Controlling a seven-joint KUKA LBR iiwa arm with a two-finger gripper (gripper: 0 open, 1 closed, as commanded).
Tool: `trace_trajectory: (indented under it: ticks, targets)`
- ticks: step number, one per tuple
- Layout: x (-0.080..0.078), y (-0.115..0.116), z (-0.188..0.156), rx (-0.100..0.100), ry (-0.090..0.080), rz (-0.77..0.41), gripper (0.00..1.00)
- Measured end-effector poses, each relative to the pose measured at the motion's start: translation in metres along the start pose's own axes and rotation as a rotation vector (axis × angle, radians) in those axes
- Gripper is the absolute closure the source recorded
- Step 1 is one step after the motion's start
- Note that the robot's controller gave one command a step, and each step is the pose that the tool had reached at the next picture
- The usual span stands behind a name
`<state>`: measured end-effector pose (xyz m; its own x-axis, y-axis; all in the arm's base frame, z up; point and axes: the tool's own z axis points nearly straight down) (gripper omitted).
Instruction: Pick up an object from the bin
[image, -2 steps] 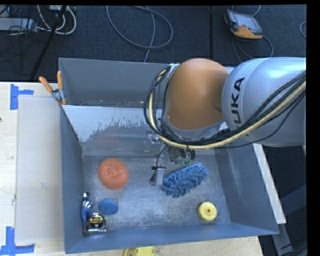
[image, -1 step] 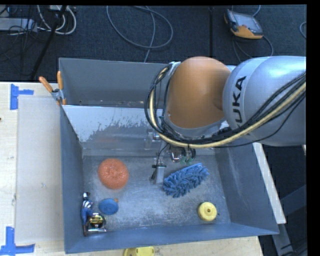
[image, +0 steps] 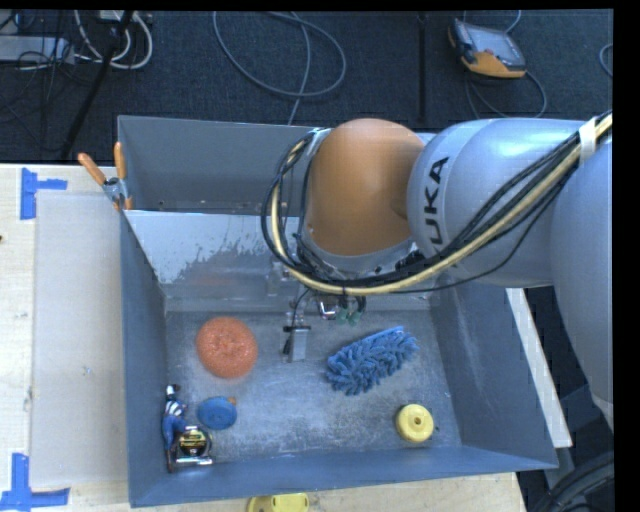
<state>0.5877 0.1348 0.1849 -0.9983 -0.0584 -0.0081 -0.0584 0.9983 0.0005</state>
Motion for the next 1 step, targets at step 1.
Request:
trace_trajectory:
  ticks: [1]
  targets:
    - [-0.0198, 0.02, 0.0417, 0.0, 0.004, -0.02, 0.0]
